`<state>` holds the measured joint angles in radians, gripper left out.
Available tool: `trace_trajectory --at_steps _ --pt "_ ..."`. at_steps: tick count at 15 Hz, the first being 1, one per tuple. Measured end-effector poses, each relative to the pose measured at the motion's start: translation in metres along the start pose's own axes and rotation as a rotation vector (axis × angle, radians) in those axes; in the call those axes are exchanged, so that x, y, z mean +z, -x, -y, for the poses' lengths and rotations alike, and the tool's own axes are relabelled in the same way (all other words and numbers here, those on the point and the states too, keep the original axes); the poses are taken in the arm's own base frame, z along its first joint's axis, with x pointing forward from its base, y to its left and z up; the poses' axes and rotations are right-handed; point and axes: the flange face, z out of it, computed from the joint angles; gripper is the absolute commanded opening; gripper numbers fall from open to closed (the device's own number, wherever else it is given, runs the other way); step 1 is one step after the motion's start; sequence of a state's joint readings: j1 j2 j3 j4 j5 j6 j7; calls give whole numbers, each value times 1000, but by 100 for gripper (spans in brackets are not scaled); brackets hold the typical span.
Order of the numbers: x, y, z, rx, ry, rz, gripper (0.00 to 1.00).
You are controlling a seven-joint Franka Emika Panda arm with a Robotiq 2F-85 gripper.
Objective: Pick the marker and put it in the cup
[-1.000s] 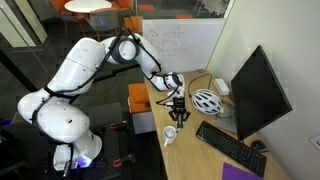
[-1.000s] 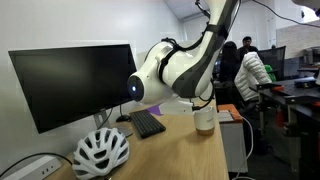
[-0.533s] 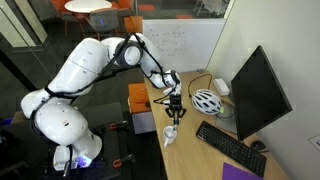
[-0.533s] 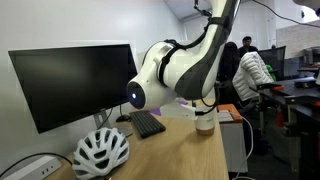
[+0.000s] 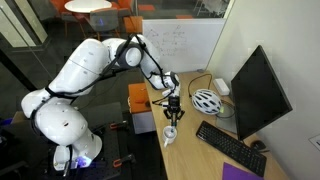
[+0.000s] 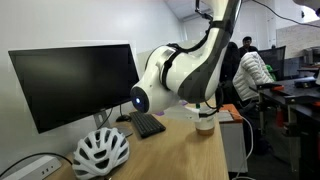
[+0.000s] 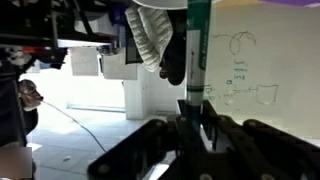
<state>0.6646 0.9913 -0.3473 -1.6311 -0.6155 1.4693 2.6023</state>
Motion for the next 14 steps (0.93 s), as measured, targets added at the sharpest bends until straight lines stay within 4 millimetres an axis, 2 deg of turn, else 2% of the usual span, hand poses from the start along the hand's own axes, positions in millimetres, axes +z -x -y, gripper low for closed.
trace_trajectory --at_steps 5,8,9,11,14 --pt "5 9 -5 -13 6 -6 5" --pt "11 23 -7 -25 1 -17 5" --pt "13 29 -9 -30 -1 -23 44" --pt "16 40 -10 -37 -9 -30 51" --pt "15 52 -9 -38 -19 -36 73"
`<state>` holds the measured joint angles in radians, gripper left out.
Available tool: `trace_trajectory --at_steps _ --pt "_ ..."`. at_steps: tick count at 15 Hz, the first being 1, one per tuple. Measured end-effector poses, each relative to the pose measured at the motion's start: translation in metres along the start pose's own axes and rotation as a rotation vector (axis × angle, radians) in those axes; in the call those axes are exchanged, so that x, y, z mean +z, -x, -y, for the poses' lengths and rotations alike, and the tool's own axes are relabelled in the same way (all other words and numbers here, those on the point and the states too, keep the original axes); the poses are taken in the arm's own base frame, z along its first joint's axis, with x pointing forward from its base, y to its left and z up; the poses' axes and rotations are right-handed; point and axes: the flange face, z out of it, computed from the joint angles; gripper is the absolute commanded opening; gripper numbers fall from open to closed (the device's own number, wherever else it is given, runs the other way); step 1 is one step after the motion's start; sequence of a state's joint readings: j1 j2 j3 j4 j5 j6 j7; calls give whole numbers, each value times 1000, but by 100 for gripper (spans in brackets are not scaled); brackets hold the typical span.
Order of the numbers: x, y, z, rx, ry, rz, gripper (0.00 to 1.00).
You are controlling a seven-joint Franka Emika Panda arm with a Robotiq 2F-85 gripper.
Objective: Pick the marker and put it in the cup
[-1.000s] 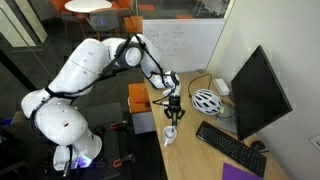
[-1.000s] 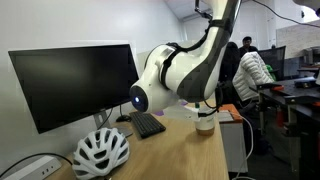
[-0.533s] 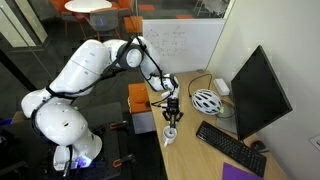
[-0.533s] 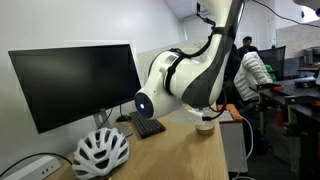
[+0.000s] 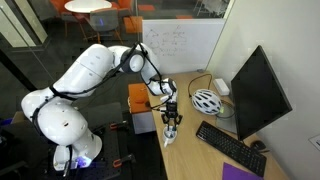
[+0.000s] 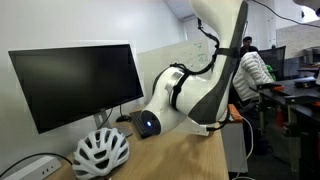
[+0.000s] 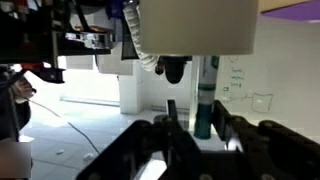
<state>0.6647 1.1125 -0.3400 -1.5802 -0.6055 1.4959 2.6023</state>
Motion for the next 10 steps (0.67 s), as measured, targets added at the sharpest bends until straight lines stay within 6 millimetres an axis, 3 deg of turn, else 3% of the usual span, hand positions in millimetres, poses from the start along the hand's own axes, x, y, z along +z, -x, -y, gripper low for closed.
trace_trajectory --at_steps 4,7,10 --pt "-11 -6 6 7 -25 19 100" --pt "-25 -25 17 -61 -82 80 100" --pt "-23 -53 33 -171 -114 140 100"
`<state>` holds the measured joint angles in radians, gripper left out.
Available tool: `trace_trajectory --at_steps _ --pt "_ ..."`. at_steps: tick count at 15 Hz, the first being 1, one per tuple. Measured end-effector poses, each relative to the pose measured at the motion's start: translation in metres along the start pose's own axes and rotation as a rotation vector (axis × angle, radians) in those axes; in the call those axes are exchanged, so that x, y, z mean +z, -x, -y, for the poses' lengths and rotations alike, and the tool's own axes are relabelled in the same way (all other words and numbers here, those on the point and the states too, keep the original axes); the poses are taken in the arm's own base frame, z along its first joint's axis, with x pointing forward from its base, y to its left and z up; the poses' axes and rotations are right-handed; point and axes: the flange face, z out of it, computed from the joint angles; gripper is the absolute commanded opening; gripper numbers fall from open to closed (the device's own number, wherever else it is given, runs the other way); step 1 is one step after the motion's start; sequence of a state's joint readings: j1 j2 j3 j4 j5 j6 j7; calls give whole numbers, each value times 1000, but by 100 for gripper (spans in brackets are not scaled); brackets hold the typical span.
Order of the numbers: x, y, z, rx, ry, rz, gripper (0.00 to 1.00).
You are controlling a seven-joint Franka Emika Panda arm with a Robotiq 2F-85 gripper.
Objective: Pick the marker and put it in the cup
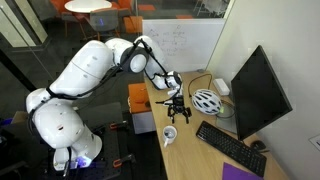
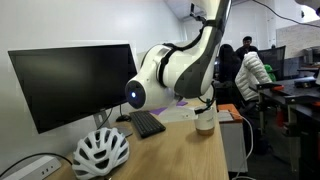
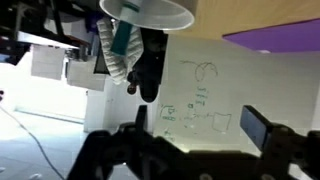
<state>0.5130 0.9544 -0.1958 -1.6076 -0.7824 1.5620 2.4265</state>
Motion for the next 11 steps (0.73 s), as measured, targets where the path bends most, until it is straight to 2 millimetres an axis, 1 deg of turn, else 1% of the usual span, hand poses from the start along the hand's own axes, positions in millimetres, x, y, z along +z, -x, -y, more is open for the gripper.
trace_trajectory --at_steps 3,6,8,11 --pt "14 -23 8 -120 -43 50 100" --pt "29 -35 11 -213 -125 111 100" --pt "35 -40 8 -267 -189 155 100" --pt "32 -46 -3 -340 -292 226 100"
